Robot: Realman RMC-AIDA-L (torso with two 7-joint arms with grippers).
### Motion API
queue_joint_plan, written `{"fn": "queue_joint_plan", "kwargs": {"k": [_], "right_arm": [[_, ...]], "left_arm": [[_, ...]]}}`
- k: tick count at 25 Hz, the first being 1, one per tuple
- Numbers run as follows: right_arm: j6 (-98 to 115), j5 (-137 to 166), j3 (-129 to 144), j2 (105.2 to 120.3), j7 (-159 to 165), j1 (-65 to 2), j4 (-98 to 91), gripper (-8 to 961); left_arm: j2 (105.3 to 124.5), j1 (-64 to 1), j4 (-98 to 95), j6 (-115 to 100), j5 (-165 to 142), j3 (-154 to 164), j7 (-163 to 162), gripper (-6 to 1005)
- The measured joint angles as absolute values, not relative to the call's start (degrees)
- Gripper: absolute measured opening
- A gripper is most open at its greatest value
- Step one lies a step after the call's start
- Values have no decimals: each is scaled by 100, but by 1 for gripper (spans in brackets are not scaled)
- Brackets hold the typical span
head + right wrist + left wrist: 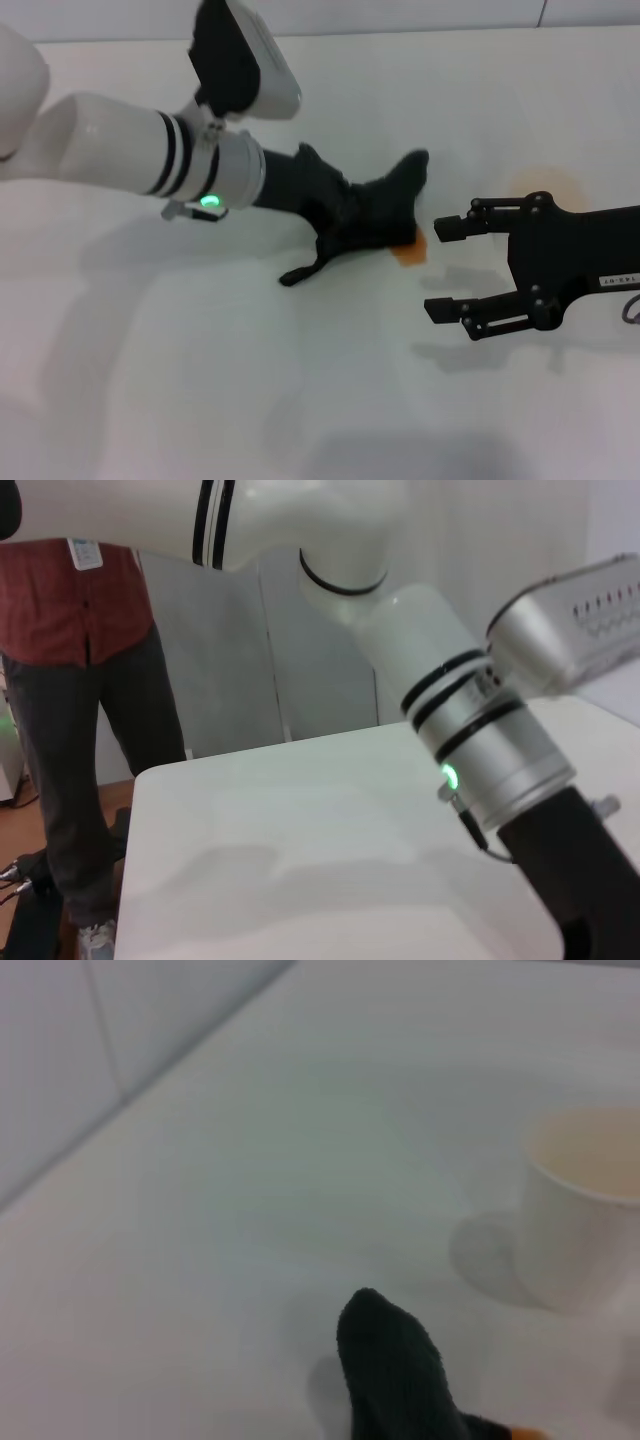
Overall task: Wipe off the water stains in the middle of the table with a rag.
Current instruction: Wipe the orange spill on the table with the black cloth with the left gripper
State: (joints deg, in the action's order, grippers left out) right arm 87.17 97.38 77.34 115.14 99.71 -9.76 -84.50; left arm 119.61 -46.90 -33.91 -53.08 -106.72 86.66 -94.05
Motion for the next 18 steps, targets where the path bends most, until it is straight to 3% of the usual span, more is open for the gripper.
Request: {"fn": "queue_joint_plan", "kwargs": {"k": [18], "right_arm": [[8757, 9729, 7734, 11513, 9976, -915, -8534, 825]], "left_arm": [[11979, -4705, -3360, -5539, -10164, 9715, -9404, 70]]}}
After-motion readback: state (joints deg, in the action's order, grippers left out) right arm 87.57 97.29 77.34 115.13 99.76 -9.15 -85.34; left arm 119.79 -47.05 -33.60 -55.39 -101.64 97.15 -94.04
